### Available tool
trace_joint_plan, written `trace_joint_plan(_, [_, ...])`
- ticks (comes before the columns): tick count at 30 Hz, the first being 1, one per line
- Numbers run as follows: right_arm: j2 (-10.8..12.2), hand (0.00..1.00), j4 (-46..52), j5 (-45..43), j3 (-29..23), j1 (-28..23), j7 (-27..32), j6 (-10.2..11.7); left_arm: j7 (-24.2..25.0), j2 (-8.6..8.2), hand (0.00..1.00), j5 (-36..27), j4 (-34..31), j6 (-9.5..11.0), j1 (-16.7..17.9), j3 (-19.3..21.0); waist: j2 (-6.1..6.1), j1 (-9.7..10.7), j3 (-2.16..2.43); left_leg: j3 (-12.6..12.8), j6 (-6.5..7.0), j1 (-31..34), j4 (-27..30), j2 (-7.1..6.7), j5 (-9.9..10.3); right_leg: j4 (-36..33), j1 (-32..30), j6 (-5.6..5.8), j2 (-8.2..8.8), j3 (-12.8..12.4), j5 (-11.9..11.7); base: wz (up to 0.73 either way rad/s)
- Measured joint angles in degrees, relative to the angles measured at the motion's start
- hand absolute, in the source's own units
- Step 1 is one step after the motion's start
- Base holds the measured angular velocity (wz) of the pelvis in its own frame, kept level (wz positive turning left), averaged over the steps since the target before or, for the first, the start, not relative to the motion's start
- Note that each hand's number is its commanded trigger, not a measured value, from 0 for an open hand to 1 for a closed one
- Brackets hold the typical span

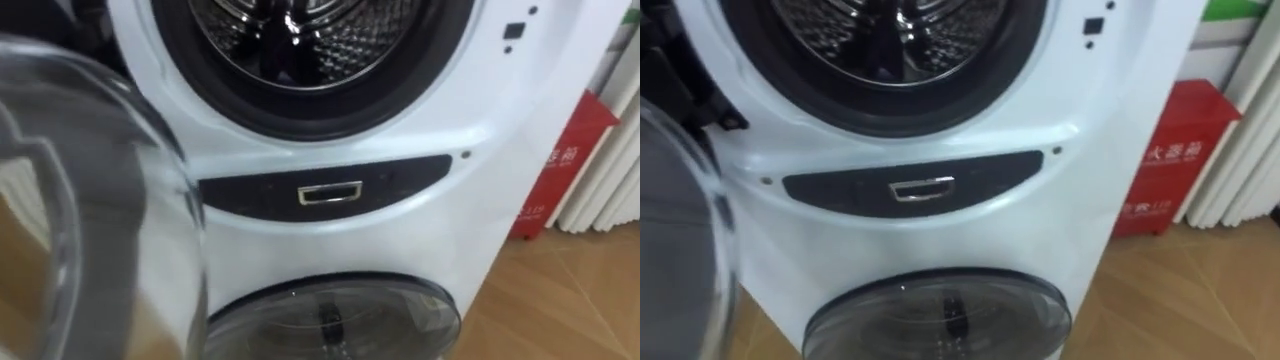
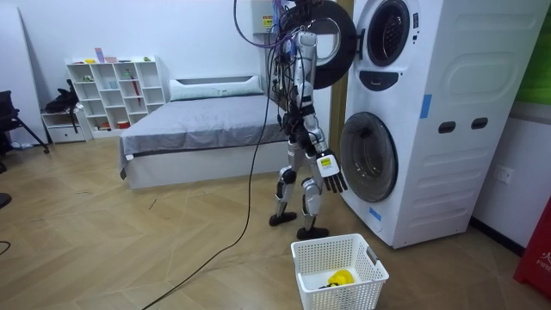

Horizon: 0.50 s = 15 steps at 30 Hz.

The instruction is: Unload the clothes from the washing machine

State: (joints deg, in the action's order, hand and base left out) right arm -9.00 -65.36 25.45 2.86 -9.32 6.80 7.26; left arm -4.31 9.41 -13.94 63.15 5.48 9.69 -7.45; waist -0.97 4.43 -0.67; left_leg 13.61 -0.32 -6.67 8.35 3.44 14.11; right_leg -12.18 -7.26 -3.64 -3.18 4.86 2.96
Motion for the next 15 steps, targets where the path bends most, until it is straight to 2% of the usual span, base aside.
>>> trace_joint_plan(3, [0.6, 0.00, -0.7, -0.6, 0.1, 0.4, -0.7, -1.0, 0.0, -0.04, 0.00, 0.0, 0.0, 0.0, 1.2, 1.1, 0.30, -0.4, 0.04, -0.2, 0.09, -0.8, -0.2, -0.02, 0.3, -0.4, 0.7, 0.26, -0.03, 0.2, 0.6, 0.06])
trace_joint_plan(7, [0.7, 0.00, -1.3, -1.0, 0.1, 0.3, -1.9, -1.2, -0.1, -0.07, 0.00, 0.0, 0.1, -0.2, 1.7, 2.9, 0.40, -1.9, 0.13, -0.6, 0.16, -1.6, -0.7, 0.01, 0.4, 0.2, 1.6, 0.44, -0.02, 0.7, 0.8, 0.07])
trace_joint_plan(9, [0.8, 0.00, -1.5, -1.3, 0.3, 0.4, -2.3, -1.2, -0.1, -0.15, 0.00, 0.0, 0.3, -0.2, 1.7, 3.9, 0.36, -2.1, 0.15, -1.5, 0.21, -1.7, -0.7, 0.01, 0.4, 0.7, 2.3, 0.55, -0.02, 1.7, 0.8, 0.18])
trace_joint_plan(15, [0.8, 0.00, -1.6, -1.5, 0.3, 0.5, -3.2, -2.1, -0.2, -1.39, 0.00, 0.1, 1.1, -0.4, 2.2, 5.6, 0.28, -3.3, 0.25, -2.1, 0.21, -2.1, -0.6, 0.08, 0.5, 0.7, 2.8, 0.58, 0.04, 2.2, 1.2, 0.05])
